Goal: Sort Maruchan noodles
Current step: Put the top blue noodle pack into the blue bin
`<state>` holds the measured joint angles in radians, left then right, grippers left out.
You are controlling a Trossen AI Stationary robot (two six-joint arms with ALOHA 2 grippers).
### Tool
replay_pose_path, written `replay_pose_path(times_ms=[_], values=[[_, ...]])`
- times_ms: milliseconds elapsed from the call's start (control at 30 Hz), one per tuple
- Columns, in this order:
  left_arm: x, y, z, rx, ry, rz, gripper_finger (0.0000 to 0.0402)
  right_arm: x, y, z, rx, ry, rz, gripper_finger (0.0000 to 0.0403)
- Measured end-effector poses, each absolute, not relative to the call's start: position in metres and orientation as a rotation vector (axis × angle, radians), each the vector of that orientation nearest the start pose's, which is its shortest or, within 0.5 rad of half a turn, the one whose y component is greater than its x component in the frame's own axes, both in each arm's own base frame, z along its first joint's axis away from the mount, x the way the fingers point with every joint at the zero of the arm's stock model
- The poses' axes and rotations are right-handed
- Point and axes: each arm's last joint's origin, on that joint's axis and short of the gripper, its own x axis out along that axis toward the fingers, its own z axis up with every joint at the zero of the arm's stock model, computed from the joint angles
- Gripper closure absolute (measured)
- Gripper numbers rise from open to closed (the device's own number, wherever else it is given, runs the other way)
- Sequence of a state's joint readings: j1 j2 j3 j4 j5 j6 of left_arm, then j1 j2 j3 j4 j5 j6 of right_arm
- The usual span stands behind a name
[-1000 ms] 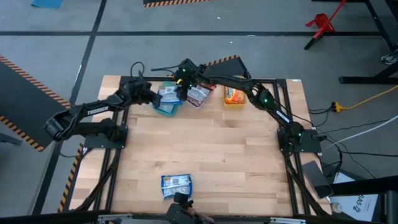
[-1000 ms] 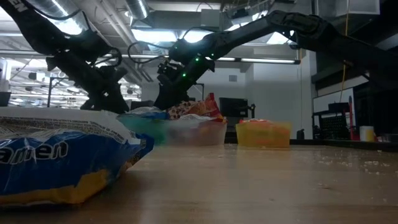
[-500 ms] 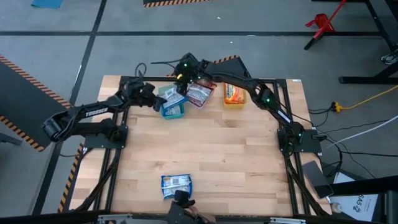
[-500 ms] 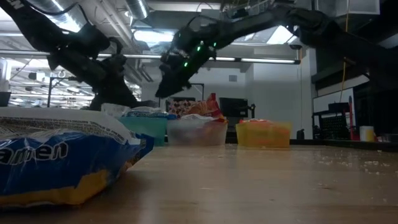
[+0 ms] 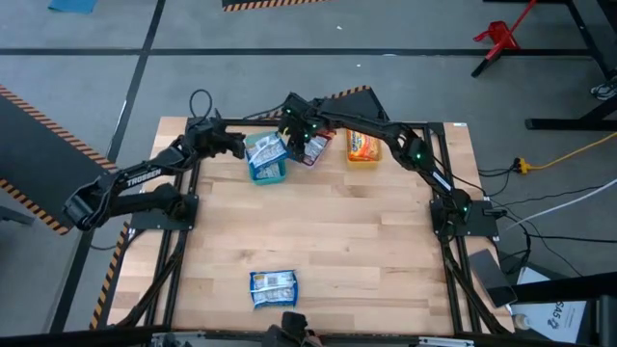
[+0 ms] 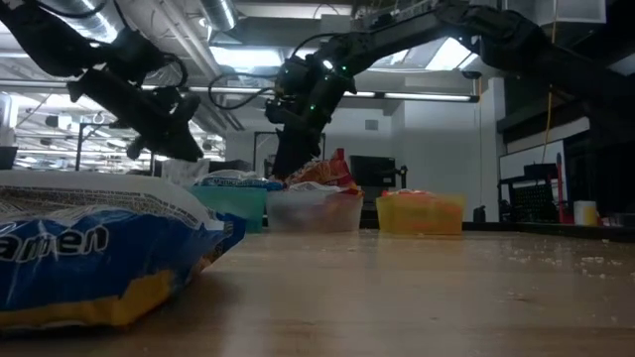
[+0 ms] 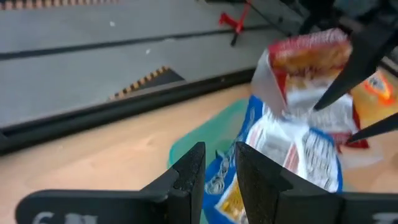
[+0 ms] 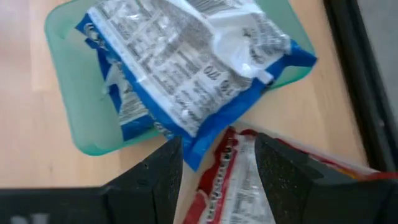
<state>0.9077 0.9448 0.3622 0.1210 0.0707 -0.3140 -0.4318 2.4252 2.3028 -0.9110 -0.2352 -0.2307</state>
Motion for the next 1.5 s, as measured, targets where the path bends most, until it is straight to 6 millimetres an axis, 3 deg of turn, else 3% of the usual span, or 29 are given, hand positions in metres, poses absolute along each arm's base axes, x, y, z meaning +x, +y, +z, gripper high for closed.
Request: replay_pose_path(times_ms=[367, 767, 1000, 1167, 1500], values=[[0.126, 0.155, 0.167, -0.562, 0.422, 0.821, 0.0319, 0.482, -0.193, 0.218, 0.103, 1.027, -0.098, 0.0217], [0.131, 0.148, 0.167, -0.736, 0.386, 0.566, 0.0319, 0.489, -0.196, 0.223, 0.065, 0.956, -0.181, 0.0217], [0.132, 0.146, 0.168, -0.792, 0.376, 0.484, 0.0319, 0.478, -0.191, 0.22, 0.1, 1.074, -0.161, 0.0217], [0.131, 0.148, 0.167, -0.765, 0.38, 0.539, 0.0319, 0.47, -0.184, 0.216, 0.185, 1.168, -0.093, 0.0217], [0.128, 0.15, 0.165, -0.688, 0.414, 0.665, 0.0319, 0.48, -0.184, 0.192, 0.121, 1.097, -0.144, 0.0217]])
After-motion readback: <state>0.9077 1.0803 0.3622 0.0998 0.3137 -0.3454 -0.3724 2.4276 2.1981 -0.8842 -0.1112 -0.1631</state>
